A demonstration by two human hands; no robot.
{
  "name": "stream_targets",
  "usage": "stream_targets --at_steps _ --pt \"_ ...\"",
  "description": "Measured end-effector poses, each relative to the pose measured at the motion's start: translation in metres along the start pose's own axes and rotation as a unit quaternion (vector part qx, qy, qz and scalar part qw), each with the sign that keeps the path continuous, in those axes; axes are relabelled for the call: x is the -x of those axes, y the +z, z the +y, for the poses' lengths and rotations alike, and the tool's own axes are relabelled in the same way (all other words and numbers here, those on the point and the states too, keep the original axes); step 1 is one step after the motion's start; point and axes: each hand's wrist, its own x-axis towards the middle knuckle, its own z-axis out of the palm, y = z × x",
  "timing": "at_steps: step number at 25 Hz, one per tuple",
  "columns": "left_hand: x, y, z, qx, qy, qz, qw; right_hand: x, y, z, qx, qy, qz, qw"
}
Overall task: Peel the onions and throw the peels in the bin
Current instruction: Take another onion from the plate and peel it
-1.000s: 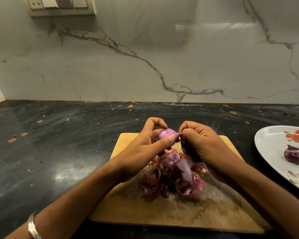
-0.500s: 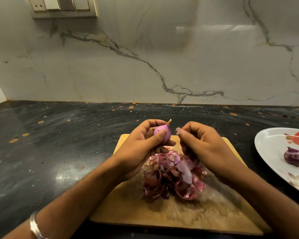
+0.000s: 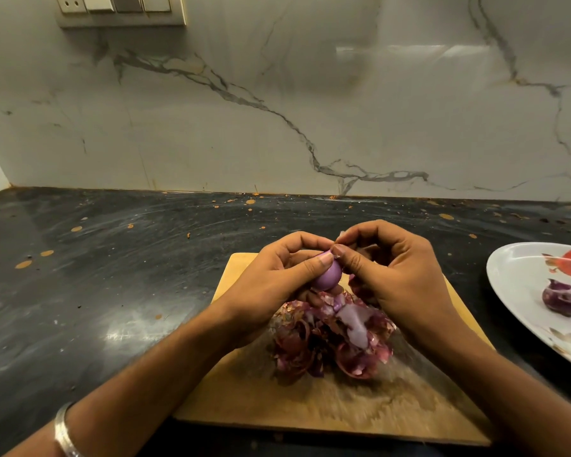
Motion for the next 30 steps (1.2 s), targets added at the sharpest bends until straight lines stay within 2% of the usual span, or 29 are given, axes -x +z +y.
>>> stream_targets --at_steps 14,30 --pt "-0.0015 -0.0018 -0.0052 -0.008 0.013 -0.008 1.000 0.0018 0.0016 0.0054 0.030 -0.032 0.059 0.997" --pt "-0.0023 -0.0013 -0.0061 0.003 0.023 -0.005 1.000 0.0024 0.0031 0.0016 0.044 -0.035 0.054 0.997"
